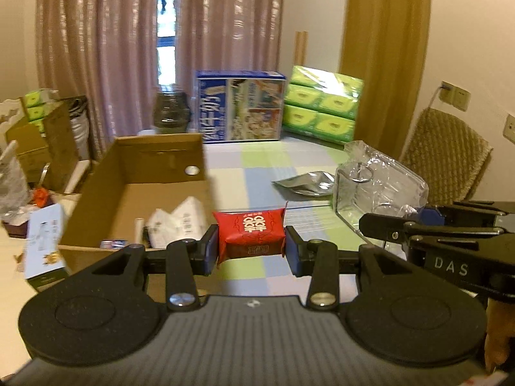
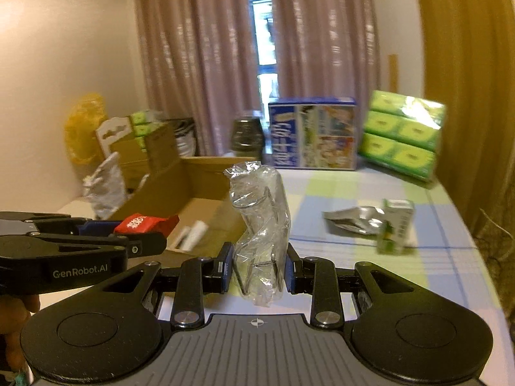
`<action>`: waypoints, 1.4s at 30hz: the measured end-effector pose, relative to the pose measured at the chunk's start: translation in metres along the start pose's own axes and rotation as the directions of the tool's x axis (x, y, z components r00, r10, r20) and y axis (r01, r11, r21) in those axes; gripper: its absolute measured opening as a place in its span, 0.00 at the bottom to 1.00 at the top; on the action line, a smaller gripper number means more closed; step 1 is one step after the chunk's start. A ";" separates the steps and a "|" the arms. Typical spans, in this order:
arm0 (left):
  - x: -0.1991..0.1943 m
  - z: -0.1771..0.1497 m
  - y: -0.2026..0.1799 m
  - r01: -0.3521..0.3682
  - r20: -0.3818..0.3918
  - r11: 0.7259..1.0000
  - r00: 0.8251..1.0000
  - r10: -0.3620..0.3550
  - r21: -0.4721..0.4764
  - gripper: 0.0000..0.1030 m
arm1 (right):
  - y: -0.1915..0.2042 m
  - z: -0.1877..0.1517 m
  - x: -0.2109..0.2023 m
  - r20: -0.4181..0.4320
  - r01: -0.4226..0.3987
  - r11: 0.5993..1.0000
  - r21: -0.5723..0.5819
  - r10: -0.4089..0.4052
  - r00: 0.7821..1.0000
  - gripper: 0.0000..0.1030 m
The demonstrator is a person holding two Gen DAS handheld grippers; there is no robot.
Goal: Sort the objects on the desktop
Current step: 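Carry the red packet with the left tool while the right tool carries the plastic bag to the cardboard box, then lower the red packet into the cardboard box and open the left tool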
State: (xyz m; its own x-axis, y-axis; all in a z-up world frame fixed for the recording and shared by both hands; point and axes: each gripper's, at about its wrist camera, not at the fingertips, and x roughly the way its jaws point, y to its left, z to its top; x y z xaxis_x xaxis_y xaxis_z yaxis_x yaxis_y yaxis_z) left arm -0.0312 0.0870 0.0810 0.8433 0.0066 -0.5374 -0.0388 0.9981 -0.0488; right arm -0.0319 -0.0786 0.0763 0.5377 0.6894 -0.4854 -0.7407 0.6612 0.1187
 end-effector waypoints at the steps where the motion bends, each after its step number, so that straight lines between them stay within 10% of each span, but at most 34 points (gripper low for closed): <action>1: -0.004 0.000 0.008 -0.014 0.002 1.000 1.000 0.014 -0.002 0.35 | 0.007 0.002 0.004 -0.001 -0.019 1.000 -0.005 0.019 1.000 0.27; 16: 0.007 0.017 0.117 -0.137 -0.031 0.990 0.990 0.136 -0.020 0.35 | 0.060 0.046 0.096 -0.027 -0.144 0.989 -0.022 0.143 0.989 0.27; 42: 0.116 0.040 0.175 -0.138 -0.122 0.990 0.983 0.136 -0.008 0.51 | 0.042 0.070 0.207 -0.108 -0.155 0.986 0.055 0.160 0.981 0.27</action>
State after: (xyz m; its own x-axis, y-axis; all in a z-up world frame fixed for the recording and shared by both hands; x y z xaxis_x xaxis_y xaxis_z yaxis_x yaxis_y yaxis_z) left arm 0.0816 0.2645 0.0437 0.7583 0.1349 -0.6379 -0.1592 0.9871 0.0194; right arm 0.0771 0.1126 0.0413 0.3656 0.7503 -0.5507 -0.7915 0.5620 0.2401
